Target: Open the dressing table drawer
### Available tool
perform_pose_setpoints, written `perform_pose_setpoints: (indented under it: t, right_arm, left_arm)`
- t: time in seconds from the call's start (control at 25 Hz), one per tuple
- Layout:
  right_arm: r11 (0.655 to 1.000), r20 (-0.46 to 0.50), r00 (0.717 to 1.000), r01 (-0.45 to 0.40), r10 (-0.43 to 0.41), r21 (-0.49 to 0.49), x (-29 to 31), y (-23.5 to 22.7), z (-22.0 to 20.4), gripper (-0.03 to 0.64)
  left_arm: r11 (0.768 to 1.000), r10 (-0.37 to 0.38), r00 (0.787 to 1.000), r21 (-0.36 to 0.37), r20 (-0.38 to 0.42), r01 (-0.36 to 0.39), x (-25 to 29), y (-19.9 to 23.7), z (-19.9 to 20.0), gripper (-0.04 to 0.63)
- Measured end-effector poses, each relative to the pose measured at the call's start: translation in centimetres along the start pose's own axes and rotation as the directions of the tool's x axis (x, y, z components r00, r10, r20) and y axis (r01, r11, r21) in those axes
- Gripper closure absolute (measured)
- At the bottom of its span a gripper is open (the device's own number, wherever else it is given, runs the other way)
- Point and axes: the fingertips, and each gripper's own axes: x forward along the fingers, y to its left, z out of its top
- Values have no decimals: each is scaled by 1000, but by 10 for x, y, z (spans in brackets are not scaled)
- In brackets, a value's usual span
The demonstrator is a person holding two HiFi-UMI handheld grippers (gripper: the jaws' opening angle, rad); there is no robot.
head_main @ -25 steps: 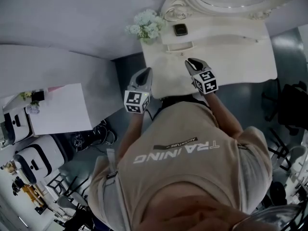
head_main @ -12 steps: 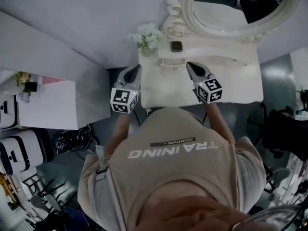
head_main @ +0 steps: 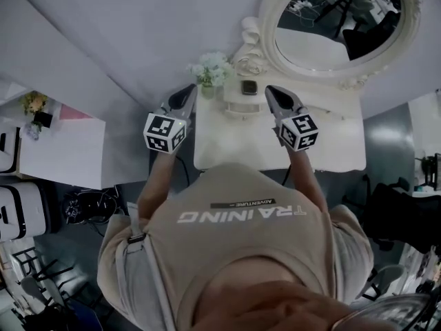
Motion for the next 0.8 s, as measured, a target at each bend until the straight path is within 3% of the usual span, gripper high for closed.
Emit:
perform_pose_setpoints:
  t: [0.2,0.4,0.8]
  right_arm:
    - [993,21,999,39,-37,-107,-1,-10,26,612]
    - [999,69,997,38,-36,-30,-8,-14,35,612]
    - [998,84,995,52,-48,-45,3,-12,36,612]
  left_arm:
    - [1000,-13,996,-27,89,16,6,6,39,588]
    - [1000,-11,996,-22,91,13,4,3,37,588]
    - [999,-2,997,52,81,-3,8,-1,29,588]
